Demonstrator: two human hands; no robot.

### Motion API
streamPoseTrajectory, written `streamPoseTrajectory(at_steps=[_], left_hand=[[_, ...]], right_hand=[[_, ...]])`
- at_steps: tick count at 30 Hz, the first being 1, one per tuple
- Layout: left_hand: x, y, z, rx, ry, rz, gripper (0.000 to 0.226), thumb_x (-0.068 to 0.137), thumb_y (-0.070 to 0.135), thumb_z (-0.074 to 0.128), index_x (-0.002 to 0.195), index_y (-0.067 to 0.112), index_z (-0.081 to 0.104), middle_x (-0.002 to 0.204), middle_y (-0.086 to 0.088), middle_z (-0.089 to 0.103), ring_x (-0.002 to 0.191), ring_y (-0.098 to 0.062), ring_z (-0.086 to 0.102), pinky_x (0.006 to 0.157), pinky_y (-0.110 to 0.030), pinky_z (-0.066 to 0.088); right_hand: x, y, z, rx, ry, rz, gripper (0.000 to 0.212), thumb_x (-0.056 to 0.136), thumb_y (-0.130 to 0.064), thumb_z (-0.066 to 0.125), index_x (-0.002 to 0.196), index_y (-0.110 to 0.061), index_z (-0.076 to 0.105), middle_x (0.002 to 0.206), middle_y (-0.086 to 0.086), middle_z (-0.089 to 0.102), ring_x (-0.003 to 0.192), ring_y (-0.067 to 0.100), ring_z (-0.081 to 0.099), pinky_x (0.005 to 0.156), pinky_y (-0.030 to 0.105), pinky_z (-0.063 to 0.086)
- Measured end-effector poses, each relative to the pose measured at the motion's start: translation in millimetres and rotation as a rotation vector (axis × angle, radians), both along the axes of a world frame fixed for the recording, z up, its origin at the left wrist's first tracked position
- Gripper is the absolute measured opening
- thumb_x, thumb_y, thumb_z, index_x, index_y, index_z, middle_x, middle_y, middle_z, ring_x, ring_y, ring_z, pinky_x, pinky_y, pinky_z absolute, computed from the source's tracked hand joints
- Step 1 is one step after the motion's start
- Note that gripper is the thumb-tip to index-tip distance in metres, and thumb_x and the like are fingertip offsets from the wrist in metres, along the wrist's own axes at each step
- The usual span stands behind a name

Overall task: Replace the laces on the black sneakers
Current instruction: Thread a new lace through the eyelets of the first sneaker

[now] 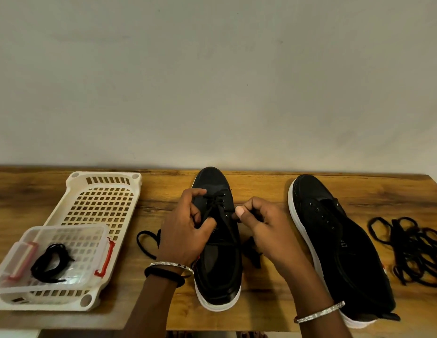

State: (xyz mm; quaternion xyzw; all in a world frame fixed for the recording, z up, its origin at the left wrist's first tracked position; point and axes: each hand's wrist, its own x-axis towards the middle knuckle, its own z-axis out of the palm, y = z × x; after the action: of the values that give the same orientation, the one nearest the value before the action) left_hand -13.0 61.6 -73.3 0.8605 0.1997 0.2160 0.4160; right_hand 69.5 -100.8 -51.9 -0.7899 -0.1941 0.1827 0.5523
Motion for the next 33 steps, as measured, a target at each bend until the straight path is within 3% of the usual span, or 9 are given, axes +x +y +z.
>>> streamPoseTrajectory(at_steps=[3,6,9,14,17,19,27,31,33], left_hand=[[1,-2,-2,-0.014,0.016,0.032,0.054,0.078,0.014,0.072,0.127,0.026,0.053,0.065,0.006,0.051,0.055,-0.008,0.048,0.057,-0.025,0.040],[1,-4,-2,-0.014,0.026,0.047,0.053,0.078,0.015,0.072,0.127,0.026,0.053,0.065,0.005,0.051,0.055,-0.009,0.048,0.056,-0.024,0.039],[2,-4,-3,-0.022,0.024,0.058,0.050,0.079,0.016,0.071,0.125,0.026,0.053,0.065,0.005,0.051,0.055,-0.011,0.049,0.056,-0.024,0.039],[0,-3,-1,-0.022,-0.010,0.009,0.050,0.078,0.027,0.062,0.126,0.033,0.051,0.066,0.005,0.050,0.055,-0.010,0.048,0.053,-0.027,0.042],[-1,-1,3,0.064,-0.052,-0.126,0.054,0.079,0.023,0.055,0.130,0.039,0.055,0.079,0.009,0.046,0.066,-0.007,0.048,0.055,-0.014,0.041],[-1,0,3,0.094,-0.060,-0.161,0.047,0.081,0.020,0.054,0.122,0.041,0.064,0.085,0.014,0.043,0.075,-0.004,0.049,0.060,-0.011,0.042],[1,-4,1,0.033,-0.023,-0.084,0.042,0.085,0.019,0.061,0.111,0.050,0.068,0.087,0.014,0.049,0.068,-0.012,0.054,0.056,-0.021,0.047],[-4,6,1,-0.068,0.006,-0.111,0.036,0.086,0.032,0.072,0.120,0.035,0.061,0.085,0.004,0.052,0.061,-0.002,0.047,0.055,-0.014,0.041],[-8,12,3,-0.169,0.063,-0.120,0.032,0.088,0.042,0.070,0.115,0.030,0.058,0.080,0.001,0.055,0.058,-0.001,0.049,0.055,-0.017,0.041]], right_hand=[[3,-8,3,0.134,0.243,0.029,0.018,0.098,-0.015,0.061,0.082,-0.010,0.067,0.097,0.002,0.078,0.104,0.015,0.070,0.103,0.042,0.047],[4,-11,3,0.156,0.281,0.029,0.019,0.096,-0.015,0.063,0.078,-0.014,0.069,0.098,0.006,0.078,0.109,0.023,0.068,0.110,0.048,0.042],[3,-10,2,0.102,0.229,0.019,0.023,0.096,-0.018,0.065,0.074,-0.019,0.070,0.093,0.004,0.078,0.105,0.025,0.069,0.106,0.049,0.044],[4,-10,0,0.171,0.280,0.010,0.017,0.096,-0.011,0.063,0.082,-0.003,0.066,0.096,0.007,0.078,0.105,0.024,0.071,0.097,0.037,0.048],[4,-10,-1,0.154,0.271,0.006,0.018,0.097,-0.013,0.063,0.087,0.000,0.068,0.095,0.004,0.078,0.104,0.021,0.071,0.093,0.034,0.048],[4,-10,-1,0.147,0.271,0.011,0.019,0.097,-0.014,0.063,0.088,0.001,0.068,0.095,0.003,0.078,0.102,0.020,0.071,0.093,0.035,0.049],[4,-10,-1,0.206,0.335,-0.032,0.015,0.095,-0.008,0.063,0.083,0.000,0.066,0.095,0.013,0.077,0.102,0.023,0.072,0.099,0.037,0.048],[2,-8,2,0.229,0.314,-0.055,0.016,0.096,-0.010,0.064,0.089,0.004,0.069,0.092,0.010,0.078,0.097,0.016,0.074,0.090,0.027,0.051],[3,-9,3,0.234,0.324,-0.047,0.017,0.095,-0.011,0.064,0.093,0.005,0.070,0.091,0.009,0.079,0.095,0.014,0.074,0.092,0.027,0.051]])
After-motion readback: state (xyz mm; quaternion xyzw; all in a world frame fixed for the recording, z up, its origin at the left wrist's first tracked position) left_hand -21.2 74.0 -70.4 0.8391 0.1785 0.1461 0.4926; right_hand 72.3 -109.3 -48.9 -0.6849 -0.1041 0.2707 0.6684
